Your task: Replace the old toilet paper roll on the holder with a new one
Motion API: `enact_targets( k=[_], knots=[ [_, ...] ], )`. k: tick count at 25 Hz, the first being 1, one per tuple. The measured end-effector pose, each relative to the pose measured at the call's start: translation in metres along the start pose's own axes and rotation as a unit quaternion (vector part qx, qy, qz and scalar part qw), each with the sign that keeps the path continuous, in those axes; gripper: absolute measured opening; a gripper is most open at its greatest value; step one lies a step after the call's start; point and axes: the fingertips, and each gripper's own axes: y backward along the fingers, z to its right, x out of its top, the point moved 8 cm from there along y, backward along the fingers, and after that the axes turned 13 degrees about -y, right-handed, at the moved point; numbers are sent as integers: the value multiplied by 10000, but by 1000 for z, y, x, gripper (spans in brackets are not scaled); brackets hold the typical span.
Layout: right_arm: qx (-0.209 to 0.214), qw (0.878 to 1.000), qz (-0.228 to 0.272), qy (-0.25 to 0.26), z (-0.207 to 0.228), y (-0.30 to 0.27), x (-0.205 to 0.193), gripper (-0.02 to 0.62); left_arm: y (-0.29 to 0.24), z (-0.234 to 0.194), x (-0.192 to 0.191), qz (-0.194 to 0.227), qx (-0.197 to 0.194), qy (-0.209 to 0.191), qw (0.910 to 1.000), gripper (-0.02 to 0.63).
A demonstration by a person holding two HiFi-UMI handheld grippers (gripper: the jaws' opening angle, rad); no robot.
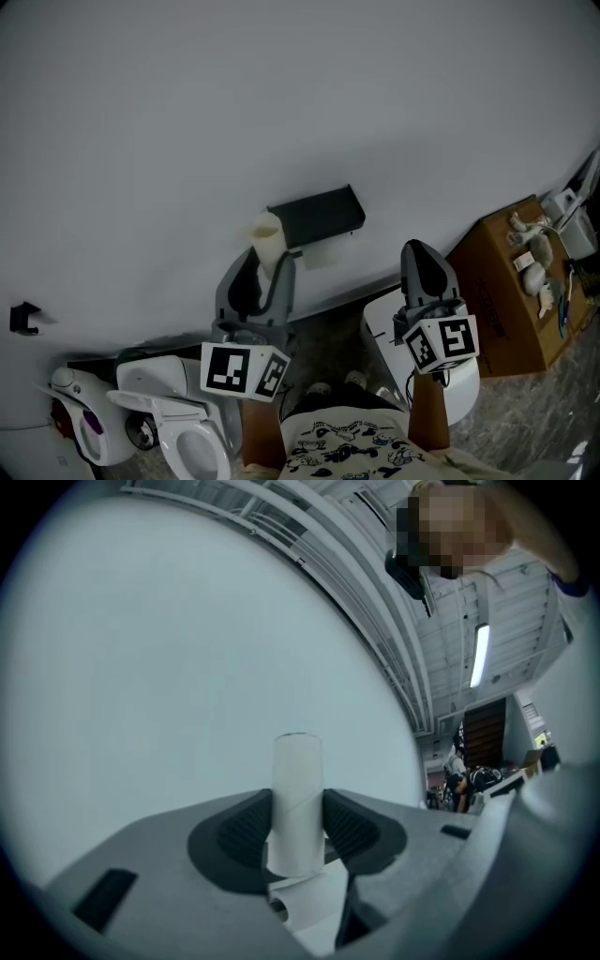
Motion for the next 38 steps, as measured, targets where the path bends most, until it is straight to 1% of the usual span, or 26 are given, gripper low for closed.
enact_targets(
  k=[15,24,38],
  knots=[
    [-119,9999,47,77,-1,10,9,27,1,7,2,8,-109,4,9999,178],
    [-103,9998,79,119,-4,12,14,25,2,8,5,15,-130,-43,9999,178],
    [-172,9998,28,111,-4,13,12,25,3,9,4,-4,-149,-37,9999,178]
  ],
)
